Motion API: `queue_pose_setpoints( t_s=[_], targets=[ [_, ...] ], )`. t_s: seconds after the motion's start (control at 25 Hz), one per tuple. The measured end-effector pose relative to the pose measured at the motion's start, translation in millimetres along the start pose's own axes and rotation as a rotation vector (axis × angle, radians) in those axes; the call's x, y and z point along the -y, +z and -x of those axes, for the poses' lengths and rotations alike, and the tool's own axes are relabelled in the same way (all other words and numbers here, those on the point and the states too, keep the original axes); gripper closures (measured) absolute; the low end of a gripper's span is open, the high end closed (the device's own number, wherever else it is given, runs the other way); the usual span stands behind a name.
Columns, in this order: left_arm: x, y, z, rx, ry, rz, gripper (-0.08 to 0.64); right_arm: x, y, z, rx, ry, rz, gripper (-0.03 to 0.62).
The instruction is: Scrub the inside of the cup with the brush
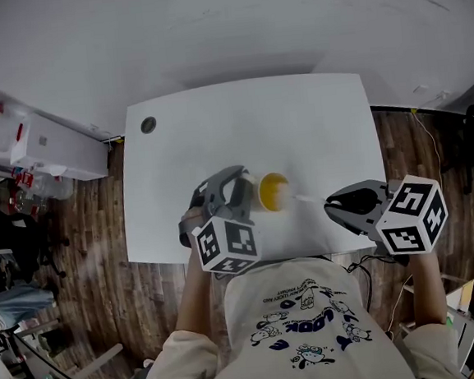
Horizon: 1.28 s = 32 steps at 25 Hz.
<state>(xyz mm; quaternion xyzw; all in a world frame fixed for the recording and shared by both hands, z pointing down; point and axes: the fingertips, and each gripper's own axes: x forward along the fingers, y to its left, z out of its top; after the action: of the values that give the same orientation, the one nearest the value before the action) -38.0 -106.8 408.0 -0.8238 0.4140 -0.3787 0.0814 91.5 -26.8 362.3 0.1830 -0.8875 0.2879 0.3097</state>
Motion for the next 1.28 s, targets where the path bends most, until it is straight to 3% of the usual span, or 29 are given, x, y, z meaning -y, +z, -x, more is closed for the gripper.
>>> queue_pose_setpoints(
  t_s=[0.12,0.68,1.28],
  targets=[
    [-1.4,-3.3,-0.8,-0.016,0.013,-0.030,0.525,-3.6,3.7,2.1,0.000,0.005,0.013,0.545],
    [-13.2,-13.1,7.5,-0.026,0.039,-0.008,0.525,0.7,10.5,20.1,0.029,-0.035,0.020,0.545],
    [-7.9,0.4,7.3,0.008,0.027,0.020,0.525,-4.2,4.2,-8.5,-0.018,-0.035,0.040,0.545]
  ],
)
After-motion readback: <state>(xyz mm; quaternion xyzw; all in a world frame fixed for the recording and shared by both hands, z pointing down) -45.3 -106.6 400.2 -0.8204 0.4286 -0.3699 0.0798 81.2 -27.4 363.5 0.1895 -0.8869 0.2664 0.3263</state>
